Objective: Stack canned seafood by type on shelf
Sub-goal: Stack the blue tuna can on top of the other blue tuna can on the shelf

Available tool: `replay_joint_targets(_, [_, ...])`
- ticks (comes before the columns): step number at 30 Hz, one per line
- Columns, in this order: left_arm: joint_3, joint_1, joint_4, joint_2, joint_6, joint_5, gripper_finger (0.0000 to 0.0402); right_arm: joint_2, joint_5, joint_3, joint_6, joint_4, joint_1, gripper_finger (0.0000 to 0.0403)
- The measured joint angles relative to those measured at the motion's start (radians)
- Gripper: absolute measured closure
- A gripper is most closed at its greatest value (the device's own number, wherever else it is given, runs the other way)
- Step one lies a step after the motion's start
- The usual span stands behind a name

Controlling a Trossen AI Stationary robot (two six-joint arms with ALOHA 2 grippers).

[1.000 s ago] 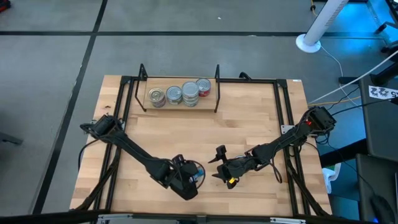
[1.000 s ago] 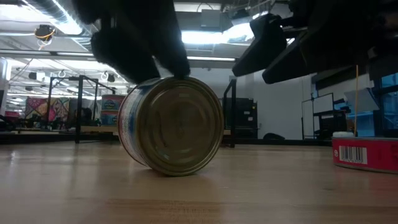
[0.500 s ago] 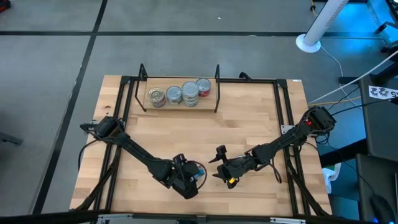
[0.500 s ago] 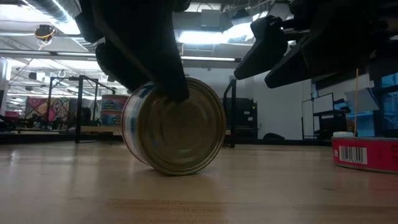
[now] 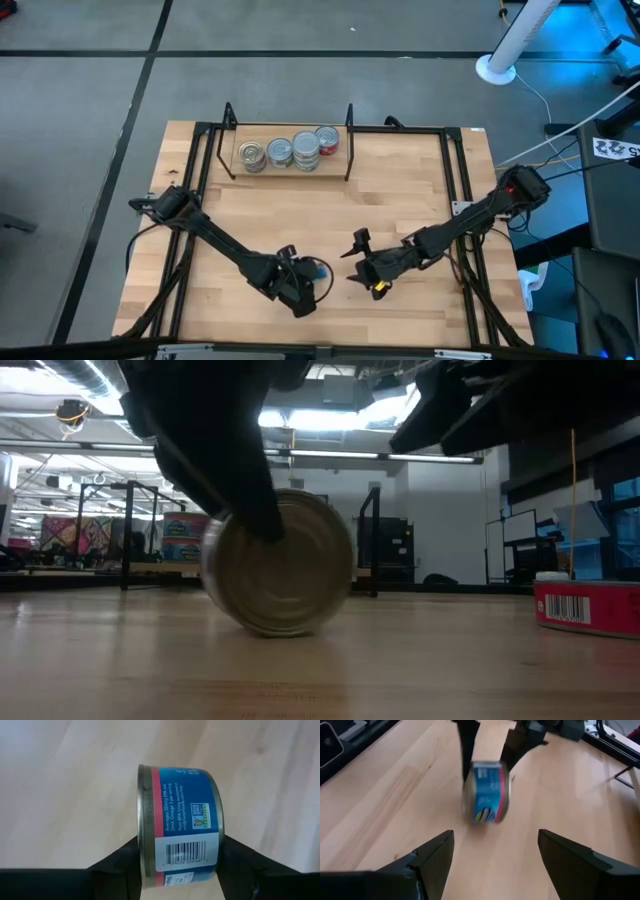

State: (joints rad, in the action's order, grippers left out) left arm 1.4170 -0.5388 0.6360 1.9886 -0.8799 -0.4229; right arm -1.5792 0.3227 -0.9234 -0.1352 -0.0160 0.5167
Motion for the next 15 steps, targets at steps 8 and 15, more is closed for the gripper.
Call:
replay_joint_targets(8, [0.062,0.012,0.292,-0.094,-0.008,-0.134,0.0216,0.149,0.007,0.0,0.0,-0.143,0.0,0.0114])
replay_joint_targets(15, [0.11,0.065,0.685,-0.18,-0.009,-0.269,0.0216,0.243,0.007,-0.001,0.0,-0.198,0.0,0.0114])
